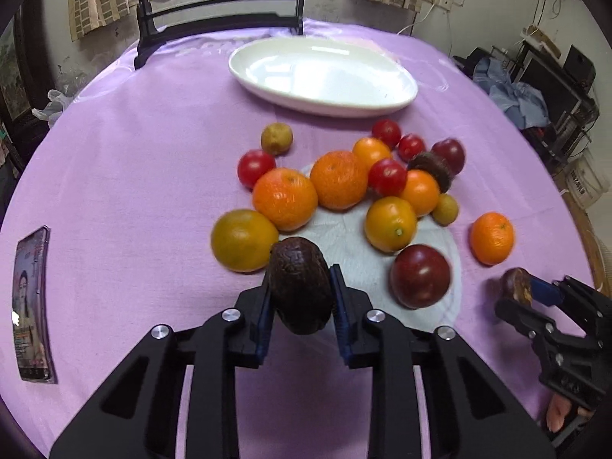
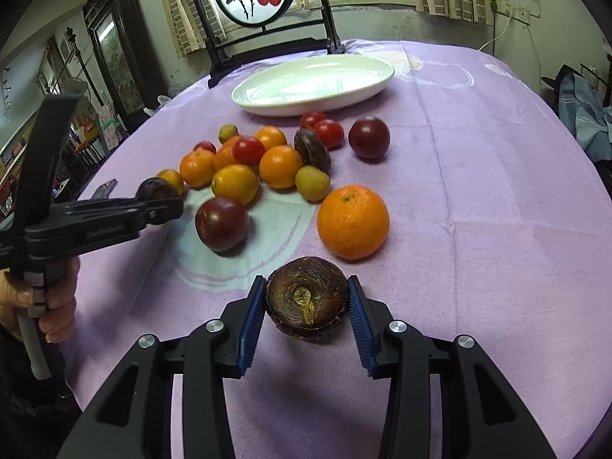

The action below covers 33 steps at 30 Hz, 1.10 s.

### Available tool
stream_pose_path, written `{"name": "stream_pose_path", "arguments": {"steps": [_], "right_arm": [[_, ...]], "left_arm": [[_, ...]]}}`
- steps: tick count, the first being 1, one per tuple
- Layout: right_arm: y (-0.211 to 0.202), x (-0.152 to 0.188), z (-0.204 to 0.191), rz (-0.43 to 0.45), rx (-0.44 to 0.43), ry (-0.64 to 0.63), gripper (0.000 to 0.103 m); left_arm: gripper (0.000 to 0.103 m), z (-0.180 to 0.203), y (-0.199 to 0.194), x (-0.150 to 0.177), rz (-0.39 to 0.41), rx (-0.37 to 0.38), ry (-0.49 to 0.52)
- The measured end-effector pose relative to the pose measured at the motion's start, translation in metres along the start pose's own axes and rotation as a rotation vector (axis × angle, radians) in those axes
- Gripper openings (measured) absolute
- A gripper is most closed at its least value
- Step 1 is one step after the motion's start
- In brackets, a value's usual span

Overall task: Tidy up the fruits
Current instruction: 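Grasp the dark brown date with the left tool while the right tool holds its fruit, then lower both held fruits onto the white plate and open both tools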

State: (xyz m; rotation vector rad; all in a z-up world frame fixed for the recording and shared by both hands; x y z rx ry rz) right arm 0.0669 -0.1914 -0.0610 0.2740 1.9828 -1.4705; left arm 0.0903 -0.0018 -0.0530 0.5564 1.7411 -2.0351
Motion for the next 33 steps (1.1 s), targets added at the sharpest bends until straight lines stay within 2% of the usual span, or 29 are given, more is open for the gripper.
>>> {"name": "stream_pose_path", "arguments": {"steps": [4,7,10,12,14,16,19,21,24,26,27,28,30,33], "right_arm": [[-0.021,-0.042,-0.007,0.078,-0.002,-0.046,0.043],[-0.033,-0.093,-0.015,0.163,-0.011,-0.078,0.043],[-0.027,-0.138,-0.014,0.230,0.023,-0.078,0.043],[-0.005,-0.170,-0.007,0.255,0.081,-0.079,0.044],[0.025,-0.188,0.001,0.216,0.111,-0.071,0.043],[0.061,-0.201,0.011,0.151,0.104,-0.038,0.043],[0.106,-0.210,0.023,0.060,0.082,-0.004,0.043],[0.129,-0.215,0.026,0.017,0.054,0.007,0.043],[0.156,-0.219,0.027,-0.047,0.069,-0.019,0.044],[0.163,-0.222,0.026,-0.056,0.089,-0.043,0.049],[0.158,-0.224,0.027,-0.030,0.101,-0.045,0.058],[0.151,-0.226,0.029,0.008,0.113,-0.039,0.063],[0.134,-0.225,0.031,0.039,0.102,-0.031,0.064],[0.112,-0.212,0.032,0.062,0.100,-0.052,0.066]], "left_arm": [[0.026,0.005,-0.033,-0.035,0.089,0.002,0.059],[0.026,0.008,-0.046,-0.074,0.147,-0.011,0.080],[0.026,0.007,-0.040,-0.121,0.187,-0.031,0.070],[0.026,0.007,-0.025,-0.146,0.191,-0.030,0.070],[0.026,0.000,0.003,-0.169,0.164,-0.057,0.052],[0.026,-0.008,0.041,-0.184,0.105,-0.071,0.024],[0.026,-0.019,0.091,-0.194,0.027,-0.092,-0.004],[0.026,-0.022,0.114,-0.200,-0.007,-0.108,-0.001],[0.027,-0.028,0.139,-0.206,-0.045,-0.131,-0.004],[0.042,-0.033,0.149,-0.213,-0.045,-0.148,-0.016],[0.065,-0.034,0.148,-0.217,-0.028,-0.173,-0.013],[0.075,-0.036,0.140,-0.223,0.016,-0.211,-0.012],[0.078,-0.038,0.122,-0.225,0.073,-0.208,-0.013],[0.081,-0.034,0.100,-0.215,0.073,-0.184,0.000]]}}
Point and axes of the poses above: each gripper's, at about its wrist camera, not at the fingertips, and y roughly the way its jaws point, z to its right, x to its underside, the point moved 7 cm from there along y, roughly the way its jaws point, and after that the axes turned 3 degrees about x, right-handed, at the moved point
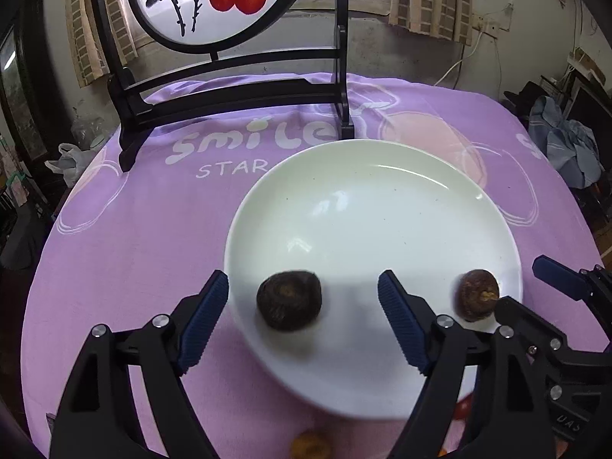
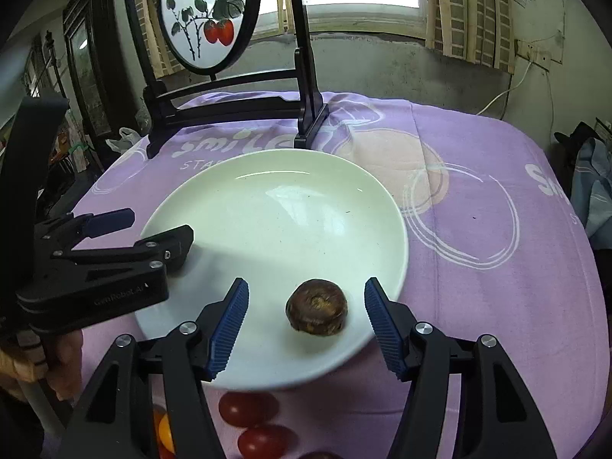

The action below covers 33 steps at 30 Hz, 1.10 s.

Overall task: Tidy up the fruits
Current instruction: 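Lower both held fruits onto the white plate and open both tools, then grasp the large orange with the right tool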

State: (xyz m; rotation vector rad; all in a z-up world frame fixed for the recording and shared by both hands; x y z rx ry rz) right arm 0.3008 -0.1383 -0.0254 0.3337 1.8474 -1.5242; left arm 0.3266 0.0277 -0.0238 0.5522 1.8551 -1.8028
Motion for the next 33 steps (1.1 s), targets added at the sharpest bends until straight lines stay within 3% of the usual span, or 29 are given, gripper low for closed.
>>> {"name": "stream_pose_path", "arguments": {"steps": [2,6,17,26,33], "right_arm": [[-0.015,0.013,0.002,0.008,0.008,-0.011,0.069],[-0.043,0.050,0.004,0.003,0.003,-0.011,0.073],[-0.098,0.142,-0.001,-0.025,0.009,0.046,0.078],[-0.107,0.195,-0.007,-0.085,-0.020,0.107,0.079],[-0.098,0.202,-0.008,-0.121,0.003,0.098,0.079]], "left_arm": [[0.089,-0.002,-0.018,0.012,0.012,-0.006,0.011],[0.093,-0.004,-0.051,0.050,0.023,0.015,0.014],[0.094,-0.021,-0.102,0.163,-0.012,0.037,-0.040],[0.094,-0.015,-0.115,0.214,-0.049,0.089,-0.056],[0.094,-0.003,-0.105,0.234,-0.090,0.119,-0.036]]}}
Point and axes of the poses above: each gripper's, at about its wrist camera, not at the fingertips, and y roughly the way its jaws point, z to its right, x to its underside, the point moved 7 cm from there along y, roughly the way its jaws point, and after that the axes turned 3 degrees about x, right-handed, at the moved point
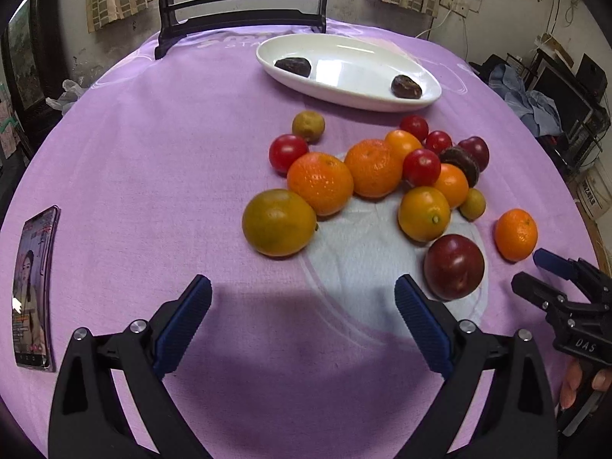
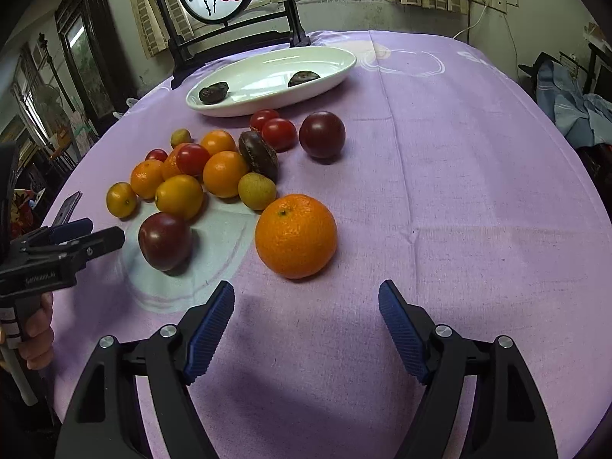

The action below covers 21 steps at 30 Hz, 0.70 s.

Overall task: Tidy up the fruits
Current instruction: 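Grasp the large orange with the right tool, then grasp the yellow-green citrus with the left tool while the right tool holds the orange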

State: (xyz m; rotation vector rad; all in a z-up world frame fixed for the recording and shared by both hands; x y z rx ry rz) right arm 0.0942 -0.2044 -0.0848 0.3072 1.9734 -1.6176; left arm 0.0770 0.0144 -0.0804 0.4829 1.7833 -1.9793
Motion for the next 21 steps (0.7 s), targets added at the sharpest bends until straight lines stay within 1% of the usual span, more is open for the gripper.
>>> {"name": "stream_pose_path", "arguments": {"steps": [5,8,11,12,13,14,18,21], "right_arm": [[0.011,-0.010,-0.006,-0.013,0.045,-0.028,0.079],[0.018,-0.017,-0.008,-0.014,0.072,-0.029,0.079],[0.023,-0.023,-0.010,-0.012,0.096,-0.031,0.079],[0.024,-0.025,-0.011,-0.008,0.105,-0.031,0.067],[0.023,-0.026,-0.011,0.000,0.112,-0.031,0.048],[0.021,-0.027,-0.012,0.008,0.100,-0.026,0.046],[0.018,-0.026,-0.008,0.014,0.069,0.016,0.045],[0.015,-0.022,-0.009,0.013,0.044,0.021,0.045]], "left_arm": [[0.094,-0.002,0.007,-0.001,-0.010,0.012,-0.004],[0.094,-0.004,0.013,-0.001,-0.032,0.022,-0.015],[0.094,-0.005,0.014,-0.001,-0.031,0.028,-0.010],[0.094,-0.005,0.014,-0.001,-0.032,0.030,-0.011],[0.094,-0.006,0.014,-0.001,-0.031,0.031,-0.013],[0.094,-0.006,0.014,-0.002,-0.031,0.031,-0.016],[0.094,-0.010,0.014,-0.003,-0.031,0.017,-0.023],[0.094,-0.013,0.013,-0.005,-0.030,-0.005,-0.022]]}}
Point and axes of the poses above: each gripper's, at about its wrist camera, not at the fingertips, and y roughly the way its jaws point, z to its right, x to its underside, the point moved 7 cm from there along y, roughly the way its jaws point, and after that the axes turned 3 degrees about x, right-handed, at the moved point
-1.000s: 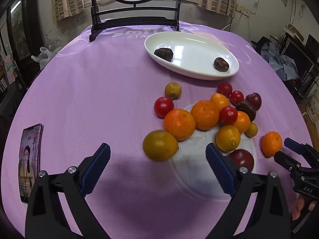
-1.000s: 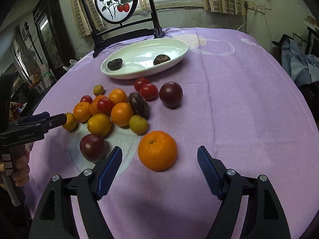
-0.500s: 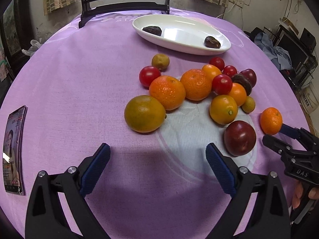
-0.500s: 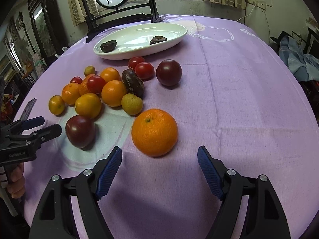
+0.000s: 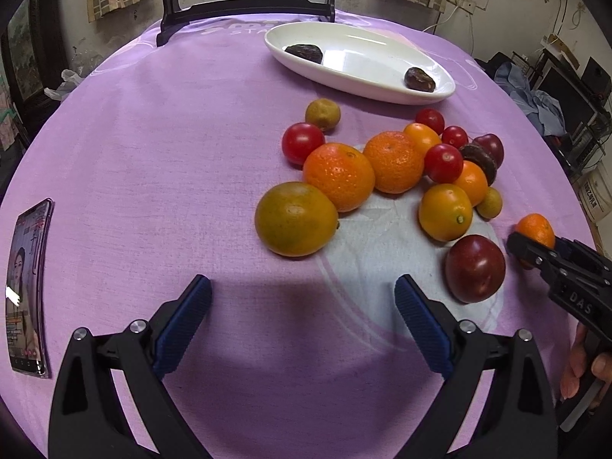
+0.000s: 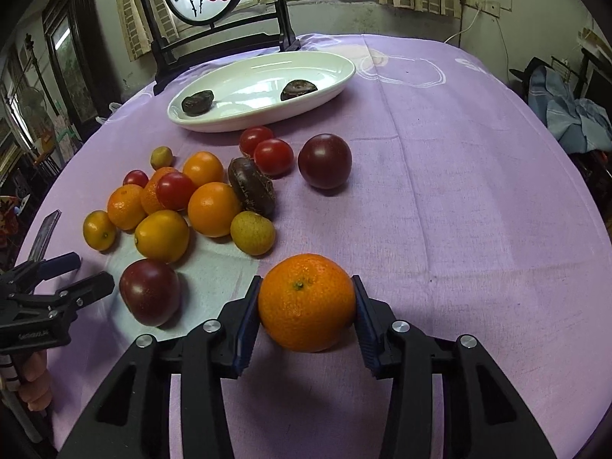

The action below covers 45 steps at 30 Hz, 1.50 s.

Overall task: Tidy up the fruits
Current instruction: 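Grasp the yellow-green citrus with the left tool while the right tool holds the orange, then lower both held fruits onto the white plate and open both tools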

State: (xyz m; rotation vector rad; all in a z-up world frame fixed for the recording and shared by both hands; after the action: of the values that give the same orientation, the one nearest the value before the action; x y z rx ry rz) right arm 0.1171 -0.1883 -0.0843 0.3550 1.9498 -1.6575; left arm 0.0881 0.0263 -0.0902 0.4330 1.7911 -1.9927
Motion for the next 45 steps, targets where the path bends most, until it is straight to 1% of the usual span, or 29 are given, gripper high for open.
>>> {"name": "stream_pose_path", "arguments": {"steps": [3,6,8,10,11,12,13,14,15,16,17,18,21,24,27,30,34,36,38,40,42,43,45], "right_arm": [[-0.005,0.005,-0.003,-0.002,-0.045,0.009,0.045],[-0.009,0.008,-0.006,0.000,-0.074,0.005,0.045],[-0.011,0.011,-0.006,0.001,-0.087,0.003,0.045],[-0.012,0.012,-0.006,0.004,-0.095,0.003,0.045],[-0.012,0.012,-0.006,0.004,-0.098,0.004,0.045],[-0.013,0.013,-0.006,0.005,-0.099,0.004,0.045],[-0.013,0.012,-0.006,0.006,-0.100,0.004,0.045],[-0.013,0.012,-0.006,0.006,-0.103,0.004,0.045],[-0.013,0.012,-0.006,0.006,-0.105,0.003,0.045],[-0.013,0.012,-0.007,0.006,-0.105,0.002,0.045],[-0.014,0.013,-0.007,0.006,-0.106,0.001,0.045],[-0.014,0.013,-0.008,0.006,-0.108,0.001,0.045],[-0.017,0.013,-0.009,0.008,-0.119,0.000,0.045],[-0.021,0.012,-0.010,0.012,-0.129,-0.003,0.045],[-0.029,0.006,-0.013,0.028,-0.146,-0.003,0.045],[-0.043,-0.008,-0.015,0.066,-0.161,-0.016,0.045],[-0.066,-0.040,-0.023,0.142,-0.172,-0.056,0.045],[-0.075,-0.061,-0.029,0.185,-0.175,-0.077,0.045],[-0.076,-0.082,-0.034,0.215,-0.183,-0.087,0.045],[-0.070,-0.098,-0.038,0.219,-0.187,-0.089,0.045],[-0.056,-0.115,-0.042,0.204,-0.193,-0.081,0.045],[-0.048,-0.121,-0.044,0.193,-0.189,-0.077,0.045],[-0.024,-0.134,-0.047,0.171,-0.148,-0.090,0.045]], "left_arm": [[0.094,-0.005,0.000,-0.005,0.003,-0.018,-0.002],[0.094,-0.010,0.002,-0.012,0.015,-0.053,0.009],[0.090,-0.014,0.003,-0.016,0.018,-0.076,0.009],[0.082,-0.015,0.008,-0.018,0.003,-0.067,0.002],[0.081,-0.015,0.011,-0.019,-0.005,-0.060,0.000],[0.079,-0.015,0.012,-0.021,-0.002,-0.070,0.005],[0.074,-0.014,0.013,-0.023,0.005,-0.081,0.017],[0.072,-0.011,0.014,-0.025,0.010,-0.087,0.033],[0.064,-0.009,0.014,-0.026,0.017,-0.081,0.043],[0.052,-0.006,0.013,-0.028,0.025,-0.072,0.056],[0.044,-0.002,0.012,-0.029,0.032,-0.059,0.071],[0.042,0.001,0.012,-0.030,0.031,-0.050,0.080],[0.042,0.003,0.009,-0.027,0.031,-0.045,0.080],[0.042,0.005,-0.002,-0.025,0.038,-0.013,0.076],[0.042,0.006,-0.021,-0.030,0.070,0.006,0.077],[0.042,0.011,-0.043,-0.043,0.112,0.036,0.086],[0.042,0.023,-0.060,-0.071,0.147,0.075,0.110],[0.042,0.030,-0.063,-0.086,0.163,0.080,0.121],[0.042,0.037,-0.061,-0.108,0.188,0.061,0.131],[0.042,0.040,-0.052,-0.130,0.199,0.046,0.118],[0.042,0.039,-0.040,-0.150,0.207,0.039,0.089],[0.042,0.038,-0.030,-0.161,0.201,0.023,0.076],[0.042,0.036,-0.012,-0.176,0.180,0.006,0.060]]}}
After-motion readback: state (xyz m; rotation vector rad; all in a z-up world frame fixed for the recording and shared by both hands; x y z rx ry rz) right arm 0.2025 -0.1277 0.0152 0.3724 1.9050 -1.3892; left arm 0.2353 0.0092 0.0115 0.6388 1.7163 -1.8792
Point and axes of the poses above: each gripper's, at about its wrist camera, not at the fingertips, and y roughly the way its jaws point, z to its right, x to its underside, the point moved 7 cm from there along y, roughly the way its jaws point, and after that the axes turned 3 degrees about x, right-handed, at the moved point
